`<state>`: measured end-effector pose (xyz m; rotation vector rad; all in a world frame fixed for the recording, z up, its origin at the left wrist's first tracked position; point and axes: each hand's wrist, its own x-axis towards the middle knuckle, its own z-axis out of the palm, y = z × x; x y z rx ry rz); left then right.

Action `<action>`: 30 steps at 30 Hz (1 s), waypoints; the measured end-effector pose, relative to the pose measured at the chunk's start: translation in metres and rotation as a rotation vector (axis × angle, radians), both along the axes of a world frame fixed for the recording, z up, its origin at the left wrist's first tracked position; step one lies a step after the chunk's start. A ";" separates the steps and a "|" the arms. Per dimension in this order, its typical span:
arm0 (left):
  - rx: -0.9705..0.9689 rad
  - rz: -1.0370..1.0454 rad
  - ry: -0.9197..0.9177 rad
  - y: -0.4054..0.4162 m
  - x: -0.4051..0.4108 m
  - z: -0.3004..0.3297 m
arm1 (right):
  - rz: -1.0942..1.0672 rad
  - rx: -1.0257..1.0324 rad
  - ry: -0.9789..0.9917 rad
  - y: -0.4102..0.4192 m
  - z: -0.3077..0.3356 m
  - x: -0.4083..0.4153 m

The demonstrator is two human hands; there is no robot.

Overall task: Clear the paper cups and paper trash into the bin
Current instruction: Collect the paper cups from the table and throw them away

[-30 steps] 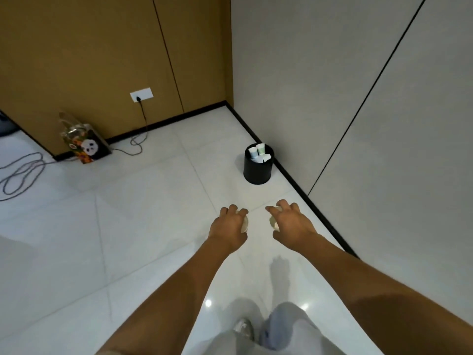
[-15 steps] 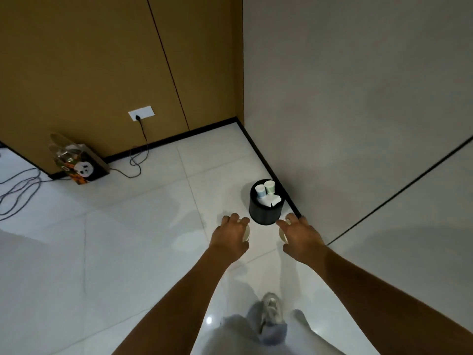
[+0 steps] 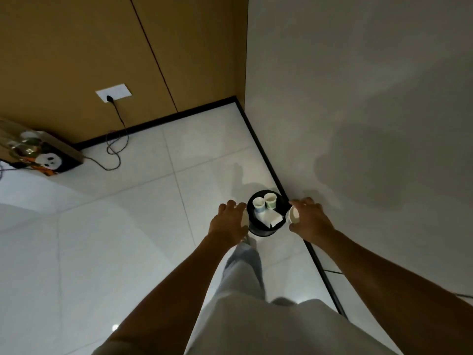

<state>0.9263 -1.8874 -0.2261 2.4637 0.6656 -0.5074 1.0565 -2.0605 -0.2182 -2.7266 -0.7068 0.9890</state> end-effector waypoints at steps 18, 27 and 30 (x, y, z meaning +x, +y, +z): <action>-0.262 0.502 0.048 0.067 0.167 -0.254 | -0.071 -0.008 0.231 0.111 -0.270 0.192; -0.307 0.521 0.058 0.056 0.216 -0.408 | 0.109 -0.026 0.270 0.122 -0.423 0.228; -0.319 0.480 0.086 0.053 0.217 -0.435 | 0.223 -0.080 0.286 0.119 -0.446 0.228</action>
